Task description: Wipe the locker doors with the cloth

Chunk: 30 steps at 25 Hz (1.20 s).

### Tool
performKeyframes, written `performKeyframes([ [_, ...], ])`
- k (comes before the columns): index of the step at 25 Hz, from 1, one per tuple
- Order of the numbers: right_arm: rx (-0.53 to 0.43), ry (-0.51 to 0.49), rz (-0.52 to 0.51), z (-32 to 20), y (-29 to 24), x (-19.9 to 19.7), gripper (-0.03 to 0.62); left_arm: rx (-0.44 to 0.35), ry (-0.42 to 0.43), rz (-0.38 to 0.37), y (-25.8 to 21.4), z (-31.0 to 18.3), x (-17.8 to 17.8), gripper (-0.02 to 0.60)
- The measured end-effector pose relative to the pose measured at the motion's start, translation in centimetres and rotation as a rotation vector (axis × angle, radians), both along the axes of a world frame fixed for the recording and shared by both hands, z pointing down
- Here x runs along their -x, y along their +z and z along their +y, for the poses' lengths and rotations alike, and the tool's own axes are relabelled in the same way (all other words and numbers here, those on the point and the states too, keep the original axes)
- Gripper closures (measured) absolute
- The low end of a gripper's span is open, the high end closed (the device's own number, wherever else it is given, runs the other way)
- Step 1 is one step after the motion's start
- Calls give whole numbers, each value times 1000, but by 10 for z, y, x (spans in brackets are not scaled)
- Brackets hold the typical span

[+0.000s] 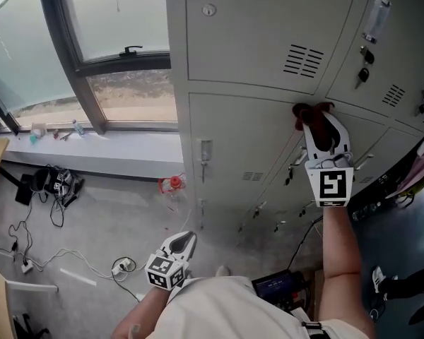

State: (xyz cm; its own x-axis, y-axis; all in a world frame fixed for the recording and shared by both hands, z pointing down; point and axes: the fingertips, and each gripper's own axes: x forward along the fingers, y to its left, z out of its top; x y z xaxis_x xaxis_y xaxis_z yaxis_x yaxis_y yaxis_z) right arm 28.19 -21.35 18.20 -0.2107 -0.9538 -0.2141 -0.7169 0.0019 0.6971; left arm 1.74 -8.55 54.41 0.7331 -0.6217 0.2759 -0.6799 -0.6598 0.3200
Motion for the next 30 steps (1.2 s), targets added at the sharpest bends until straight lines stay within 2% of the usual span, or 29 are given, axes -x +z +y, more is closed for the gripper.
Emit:
performKeyframes([
  [3, -5, 25, -1, -6, -4, 12, 478, 9, 6, 5, 2, -4, 18, 546],
  [6, 1, -3, 32, -15, -1, 46, 477, 24, -4, 23, 6, -7, 34, 546],
  [9, 21, -71, 129, -26, 9, 99, 477, 37, -13, 46, 8, -7, 44, 546],
  [15, 41, -211, 302, -46, 23, 208, 477, 13, -38, 60, 2, -16, 64, 546],
  [18, 31, -251, 376, -52, 29, 250, 478, 17, -60, 64, 4, -18, 74, 546],
  [21, 25, -275, 507, -55, 46, 280, 477, 26, -69, 67, 7, -17, 76, 546],
  [25, 48, -287, 656, -52, 82, 284, 477, 31, -58, 74, 6, -17, 69, 546],
  [27, 68, -277, 658, -49, 92, 267, 478, 29, -40, 69, 6, -19, 63, 546],
  [30, 109, -231, 590, -45, 96, 221, 477, 35, -12, 68, 7, -21, 51, 546],
])
